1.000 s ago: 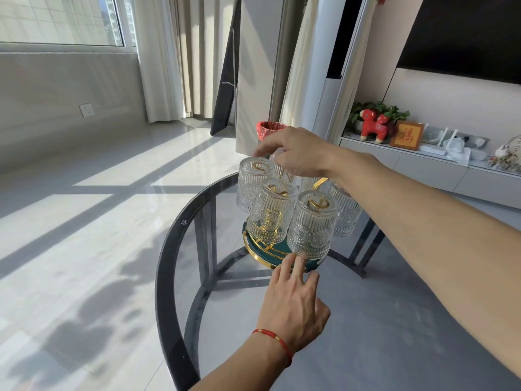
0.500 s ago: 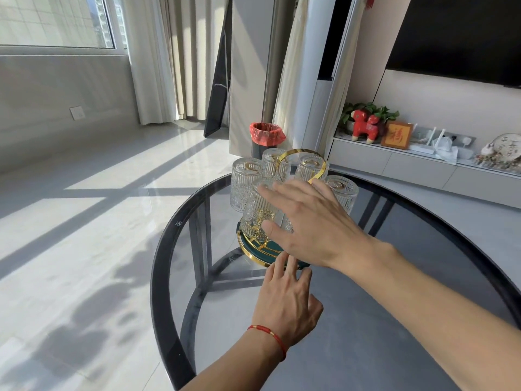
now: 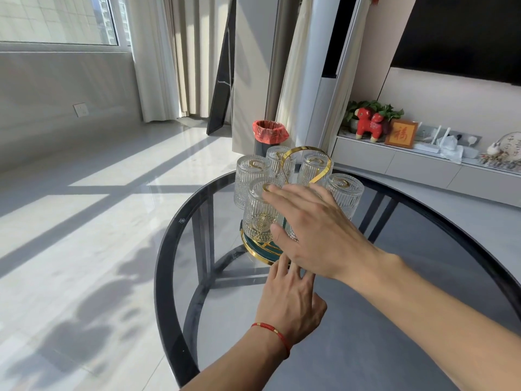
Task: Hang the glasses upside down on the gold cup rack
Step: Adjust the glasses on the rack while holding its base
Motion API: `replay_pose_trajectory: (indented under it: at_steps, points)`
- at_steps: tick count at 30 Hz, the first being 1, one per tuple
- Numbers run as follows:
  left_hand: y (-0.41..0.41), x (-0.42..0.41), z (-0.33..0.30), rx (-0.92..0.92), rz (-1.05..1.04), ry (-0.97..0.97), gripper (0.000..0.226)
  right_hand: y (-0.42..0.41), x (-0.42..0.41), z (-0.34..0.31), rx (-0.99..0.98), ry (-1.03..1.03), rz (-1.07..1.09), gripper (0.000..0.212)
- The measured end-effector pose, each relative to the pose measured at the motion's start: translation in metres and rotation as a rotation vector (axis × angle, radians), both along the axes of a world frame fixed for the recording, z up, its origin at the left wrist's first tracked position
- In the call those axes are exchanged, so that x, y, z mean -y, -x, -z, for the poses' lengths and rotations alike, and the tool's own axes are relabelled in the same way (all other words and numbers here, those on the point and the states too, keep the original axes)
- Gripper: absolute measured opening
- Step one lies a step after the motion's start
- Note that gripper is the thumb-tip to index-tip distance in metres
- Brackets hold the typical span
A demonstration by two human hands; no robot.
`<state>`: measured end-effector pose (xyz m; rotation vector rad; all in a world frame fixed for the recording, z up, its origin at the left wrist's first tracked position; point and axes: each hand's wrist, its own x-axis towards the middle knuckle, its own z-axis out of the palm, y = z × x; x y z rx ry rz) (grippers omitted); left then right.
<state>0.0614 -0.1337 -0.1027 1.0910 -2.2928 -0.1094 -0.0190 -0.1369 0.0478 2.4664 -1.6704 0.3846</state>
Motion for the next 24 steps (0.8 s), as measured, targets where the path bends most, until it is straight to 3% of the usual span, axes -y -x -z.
replay_pose_trajectory:
  at_steps: [19, 24]
  points:
    - [0.002, 0.001, 0.002, 0.022, -0.018, 0.014, 0.051, 0.009, 0.006, -0.002, 0.023, -0.072, -0.067, 0.065]
    - [0.002, 0.003, 0.002, 0.081, -0.034, -0.031, 0.033, 0.022, 0.002, -0.011, 0.109, -0.013, -0.045, 0.061]
